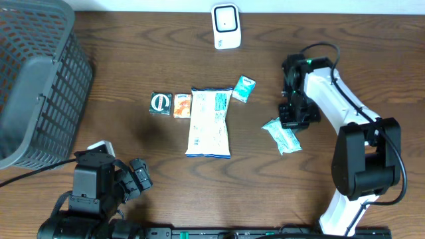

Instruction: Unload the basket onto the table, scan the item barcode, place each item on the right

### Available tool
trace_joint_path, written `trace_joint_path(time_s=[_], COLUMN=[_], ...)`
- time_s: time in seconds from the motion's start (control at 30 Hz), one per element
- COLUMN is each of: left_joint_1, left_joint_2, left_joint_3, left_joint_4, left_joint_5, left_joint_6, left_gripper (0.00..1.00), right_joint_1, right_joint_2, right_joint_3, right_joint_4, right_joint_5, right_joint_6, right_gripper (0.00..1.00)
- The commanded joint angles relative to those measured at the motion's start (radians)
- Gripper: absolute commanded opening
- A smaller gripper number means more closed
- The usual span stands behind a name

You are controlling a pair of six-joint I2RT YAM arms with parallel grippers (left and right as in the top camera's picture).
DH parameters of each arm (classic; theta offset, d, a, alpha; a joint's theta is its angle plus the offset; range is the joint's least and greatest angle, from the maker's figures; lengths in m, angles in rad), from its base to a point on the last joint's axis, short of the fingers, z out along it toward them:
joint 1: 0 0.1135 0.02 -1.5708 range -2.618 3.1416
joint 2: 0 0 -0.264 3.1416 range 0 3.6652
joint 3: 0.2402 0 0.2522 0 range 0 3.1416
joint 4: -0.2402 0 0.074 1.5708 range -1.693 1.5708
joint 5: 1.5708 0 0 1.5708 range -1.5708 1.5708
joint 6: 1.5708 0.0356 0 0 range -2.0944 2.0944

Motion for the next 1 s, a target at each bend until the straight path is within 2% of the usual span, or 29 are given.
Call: trace_joint_path(time_s=[0.0, 0.2, 0.4, 0.57, 0.8, 0.97], left_joint_1=[0.002, 0.002, 0.002, 0.002, 0.002, 0.002], left_joint_2=[-0.004, -0.004, -0.004, -0.004, -0.004, -0.004], left_joint_3=[-0.002, -0.002, -0.002, -0.002, -0.002, -0.002], left_joint_4=[-0.003, -0.003, -0.002, -0.002, -0.003, -0.003], left_joint_5=[-0.009, -0.009, -0.009, -0.009, -0.009, -0.009], left_joint_6=[0.002, 0.002, 0.002, 0.002, 0.002, 0.002], left_gripper=[0.98, 0.98, 0.98, 0.98, 0.98, 0.98], right_joint_1=[0.016, 0.064, 0.101, 0.111, 0.111, 0.104], right_joint_2=[-0.005, -0.005, -0.005, -0.006, -0.006, -0.006], right_joint_3=[-0.08, -0.179, -0.183, -0.163, -0.025, 0.099], right_joint_4=[0.054, 0.193, 0.264, 0.299, 0.168, 0.043], right_joint_5=[-0.106, -0.26, -0.372, -0.496, -0.465, -0.21], right_joint_6=[-0.033, -0.017, 0.073, 0.077, 0.055, 0.053], right_gripper=[0.03, 0.02, 0.01, 0.02, 0.01, 0.06])
